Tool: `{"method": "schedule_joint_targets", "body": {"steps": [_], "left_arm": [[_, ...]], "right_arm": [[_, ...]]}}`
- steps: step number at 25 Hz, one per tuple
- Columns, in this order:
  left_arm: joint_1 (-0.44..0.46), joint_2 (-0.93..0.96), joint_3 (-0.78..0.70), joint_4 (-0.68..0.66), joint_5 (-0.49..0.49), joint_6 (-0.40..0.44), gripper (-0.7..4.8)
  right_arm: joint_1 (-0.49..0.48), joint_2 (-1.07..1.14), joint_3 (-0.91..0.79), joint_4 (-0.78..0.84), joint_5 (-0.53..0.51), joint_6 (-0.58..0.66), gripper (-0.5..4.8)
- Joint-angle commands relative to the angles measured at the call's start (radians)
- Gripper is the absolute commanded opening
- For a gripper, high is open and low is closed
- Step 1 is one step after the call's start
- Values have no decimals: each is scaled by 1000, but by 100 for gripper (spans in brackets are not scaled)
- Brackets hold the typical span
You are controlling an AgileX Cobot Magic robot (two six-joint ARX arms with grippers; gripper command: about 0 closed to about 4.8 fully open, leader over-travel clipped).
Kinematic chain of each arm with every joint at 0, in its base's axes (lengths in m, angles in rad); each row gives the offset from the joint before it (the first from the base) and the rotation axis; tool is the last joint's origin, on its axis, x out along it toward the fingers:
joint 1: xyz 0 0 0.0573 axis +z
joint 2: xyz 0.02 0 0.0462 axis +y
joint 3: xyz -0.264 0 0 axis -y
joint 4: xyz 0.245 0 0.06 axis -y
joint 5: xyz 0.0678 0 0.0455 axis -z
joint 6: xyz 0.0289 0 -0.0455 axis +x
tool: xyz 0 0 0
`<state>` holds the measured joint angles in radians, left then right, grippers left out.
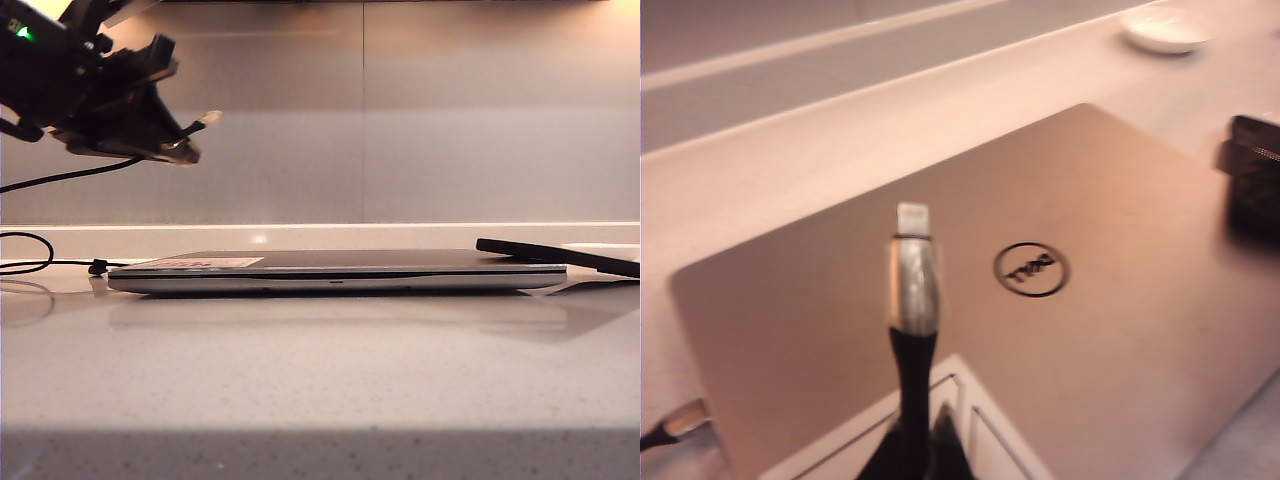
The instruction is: Pick up the charging cable and the phone, plug the charging cable into the charging port on the phone, and finally place them back on the table.
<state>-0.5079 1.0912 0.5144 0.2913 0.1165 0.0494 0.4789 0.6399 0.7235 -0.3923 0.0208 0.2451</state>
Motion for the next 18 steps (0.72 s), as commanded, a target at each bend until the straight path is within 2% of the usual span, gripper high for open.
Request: {"method": "schedule_joint_targets", "body": {"steps": [1, 7, 12, 15, 17, 18], "left_arm": [[-30, -5, 4, 5, 0, -62, -6], [-84, -5, 4, -6, 0, -76, -6], [-118, -5, 4, -6, 0, -76, -6], [-132, -5, 4, -5, 0, -76, -6], [-132, -5, 4, -6, 0, -76, -6], [-131, -5, 4, -5, 0, -76, -6]], "right_arm": [[-52, 23, 4, -40, 3, 134, -5], [-171, 87, 3, -60, -58, 193, -5], [-256, 182, 3, -83, -153, 347, 5], [-304, 272, 3, -69, -255, 418, 201], [-318, 319, 3, -67, -280, 460, 291], [-324, 338, 3, -67, -288, 473, 309]]}}
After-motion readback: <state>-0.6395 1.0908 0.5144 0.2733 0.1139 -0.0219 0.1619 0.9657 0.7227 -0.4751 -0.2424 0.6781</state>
